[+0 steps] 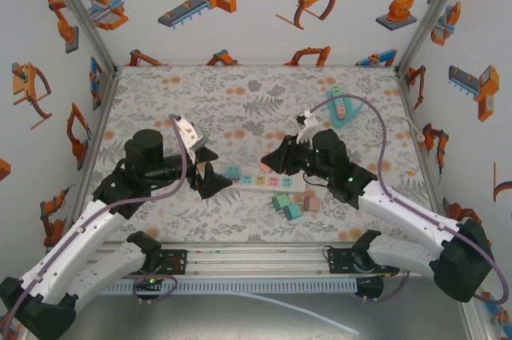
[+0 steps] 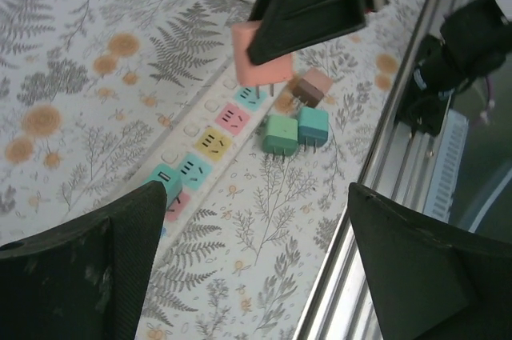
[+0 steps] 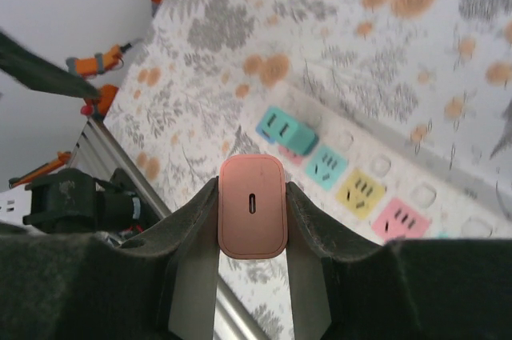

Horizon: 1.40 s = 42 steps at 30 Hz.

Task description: Pull the plug off the socket

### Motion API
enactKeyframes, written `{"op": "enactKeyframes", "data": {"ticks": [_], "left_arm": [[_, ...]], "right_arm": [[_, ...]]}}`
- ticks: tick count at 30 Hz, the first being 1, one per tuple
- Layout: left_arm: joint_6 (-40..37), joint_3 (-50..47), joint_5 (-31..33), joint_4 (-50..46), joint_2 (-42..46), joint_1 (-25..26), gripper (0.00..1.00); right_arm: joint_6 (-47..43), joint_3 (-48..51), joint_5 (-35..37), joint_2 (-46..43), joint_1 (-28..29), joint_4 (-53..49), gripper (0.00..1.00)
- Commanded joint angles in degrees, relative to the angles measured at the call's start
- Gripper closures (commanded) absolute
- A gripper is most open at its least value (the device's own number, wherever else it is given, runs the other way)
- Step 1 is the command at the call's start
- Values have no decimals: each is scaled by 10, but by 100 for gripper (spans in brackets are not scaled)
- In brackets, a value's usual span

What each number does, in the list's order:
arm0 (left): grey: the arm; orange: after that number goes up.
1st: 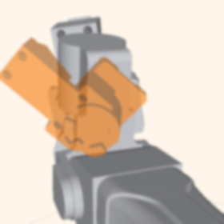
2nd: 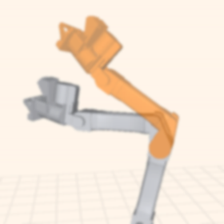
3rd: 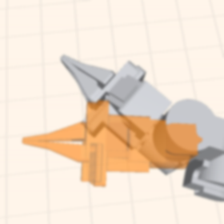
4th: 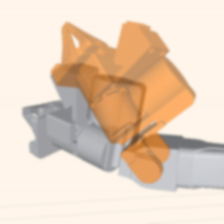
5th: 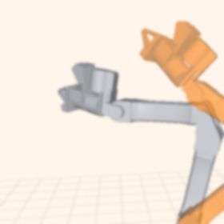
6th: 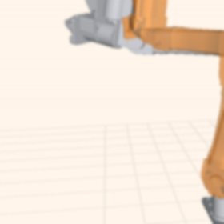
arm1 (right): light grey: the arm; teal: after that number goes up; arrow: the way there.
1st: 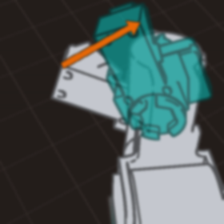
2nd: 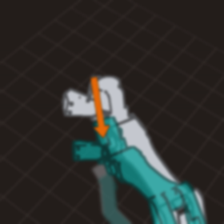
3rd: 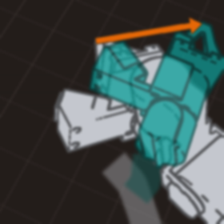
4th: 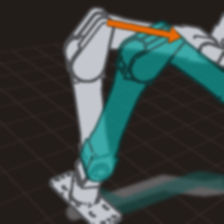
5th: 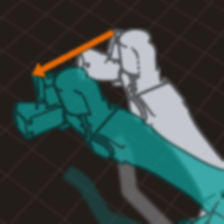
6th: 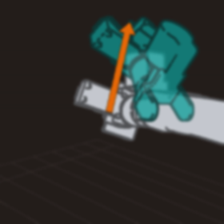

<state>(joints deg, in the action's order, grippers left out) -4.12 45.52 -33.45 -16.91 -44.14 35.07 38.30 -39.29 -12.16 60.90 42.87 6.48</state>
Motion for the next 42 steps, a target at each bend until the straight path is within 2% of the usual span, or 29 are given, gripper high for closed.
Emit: {"op": "enactKeyframes", "data": {"ticks": [1, 8, 13, 17, 26, 42], "left_arm": [[-135, 2, -65, -49, 20, 8, 12], [-193, -17, -79, -62, 42, 16, 6], [-205, -26, -82, -64, 42, 20, 5], [-196, -28, -77, -60, 35, 22, 5], [-171, -34, -50, -41, 10, 28, 5], [-162, -34, -26, -38, 5, 37, 5]], "right_arm": [[39, 14, -10, 16, 23, -56, 97], [26, 44, 50, 88, 93, 9, 98], [4, 50, 89, 156, 127, 69, 96], [-2, 49, 93, 197, 133, 104, 93], [-29, 55, 112, 231, 134, 122, 85], [-15, 89, 140, 226, 134, 146, 67]]}}
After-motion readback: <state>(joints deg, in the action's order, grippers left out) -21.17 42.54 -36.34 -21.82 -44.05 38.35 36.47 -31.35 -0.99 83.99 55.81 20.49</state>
